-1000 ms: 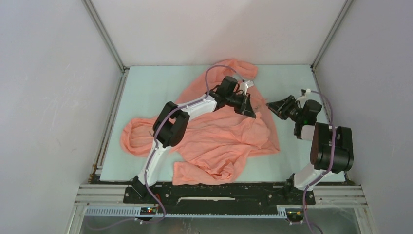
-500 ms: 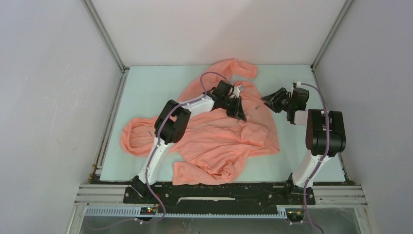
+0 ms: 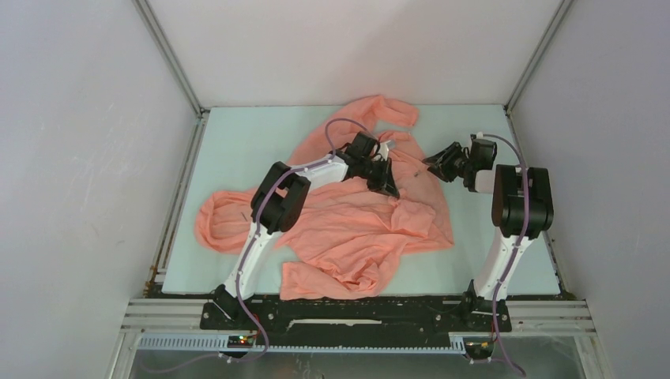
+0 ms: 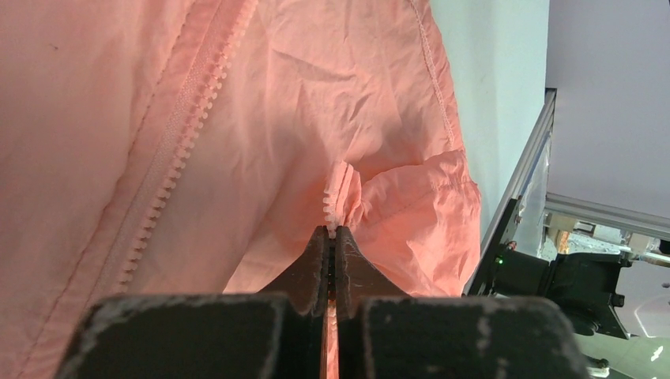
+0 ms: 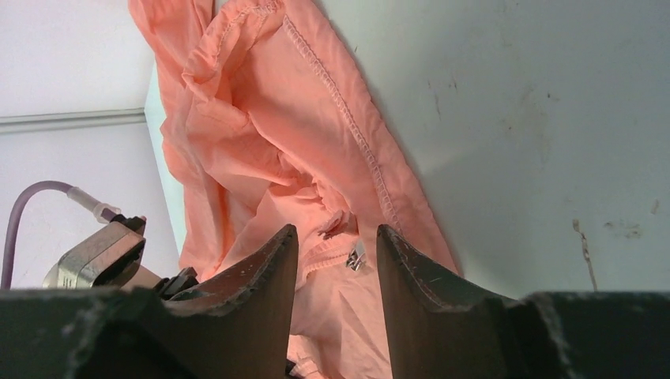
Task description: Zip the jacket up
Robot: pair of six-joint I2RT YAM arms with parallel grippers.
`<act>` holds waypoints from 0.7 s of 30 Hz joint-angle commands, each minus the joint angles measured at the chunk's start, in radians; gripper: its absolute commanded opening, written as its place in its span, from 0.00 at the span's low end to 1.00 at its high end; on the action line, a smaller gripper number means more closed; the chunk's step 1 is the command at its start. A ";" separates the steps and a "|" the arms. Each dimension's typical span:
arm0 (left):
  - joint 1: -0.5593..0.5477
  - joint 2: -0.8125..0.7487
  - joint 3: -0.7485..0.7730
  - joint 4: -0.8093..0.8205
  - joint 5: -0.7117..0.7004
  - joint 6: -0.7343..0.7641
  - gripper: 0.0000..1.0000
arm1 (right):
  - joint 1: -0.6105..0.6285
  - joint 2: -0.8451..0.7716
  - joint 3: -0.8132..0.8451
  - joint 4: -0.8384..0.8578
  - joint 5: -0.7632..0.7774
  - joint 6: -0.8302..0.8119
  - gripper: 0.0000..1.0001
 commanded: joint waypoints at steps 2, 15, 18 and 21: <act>-0.013 -0.004 0.028 0.017 0.005 -0.002 0.00 | 0.014 0.019 0.061 -0.051 -0.001 -0.015 0.41; -0.015 -0.011 0.041 -0.003 0.003 0.015 0.00 | 0.055 -0.048 0.031 -0.151 0.044 -0.079 0.36; -0.018 -0.011 0.043 -0.003 0.005 0.018 0.00 | 0.057 -0.067 0.031 -0.171 0.077 -0.100 0.38; -0.019 -0.012 0.041 -0.004 0.005 0.019 0.00 | 0.061 -0.055 0.031 -0.152 0.050 -0.090 0.39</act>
